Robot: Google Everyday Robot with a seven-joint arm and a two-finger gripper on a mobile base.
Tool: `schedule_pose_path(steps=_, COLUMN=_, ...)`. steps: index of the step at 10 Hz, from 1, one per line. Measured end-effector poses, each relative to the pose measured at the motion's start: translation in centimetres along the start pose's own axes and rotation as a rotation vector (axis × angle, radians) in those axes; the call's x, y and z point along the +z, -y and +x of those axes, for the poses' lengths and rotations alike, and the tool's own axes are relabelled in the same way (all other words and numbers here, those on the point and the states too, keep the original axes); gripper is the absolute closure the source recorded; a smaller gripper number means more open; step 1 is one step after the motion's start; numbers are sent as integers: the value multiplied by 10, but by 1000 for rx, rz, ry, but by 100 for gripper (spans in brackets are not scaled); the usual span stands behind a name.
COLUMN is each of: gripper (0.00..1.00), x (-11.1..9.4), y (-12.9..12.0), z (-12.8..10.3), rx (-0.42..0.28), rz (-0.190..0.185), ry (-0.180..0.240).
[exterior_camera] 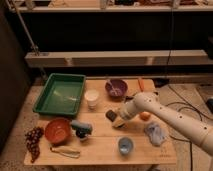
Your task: Wipe tray with eraser
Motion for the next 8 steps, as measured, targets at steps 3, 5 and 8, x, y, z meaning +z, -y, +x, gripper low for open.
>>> schedule_pose_path(steps=3, gripper=98, x=-20, y=-2, z=-16, rx=-32, rz=12, ry=26)
schedule_pose_path(steps=5, gripper=100, x=-52, y=-3, z=-42, rx=-64, rz=18, ry=71)
schedule_pose_path(steps=8, gripper=100, x=-109, y=-2, z=-99, rx=-129, rz=14, ry=146)
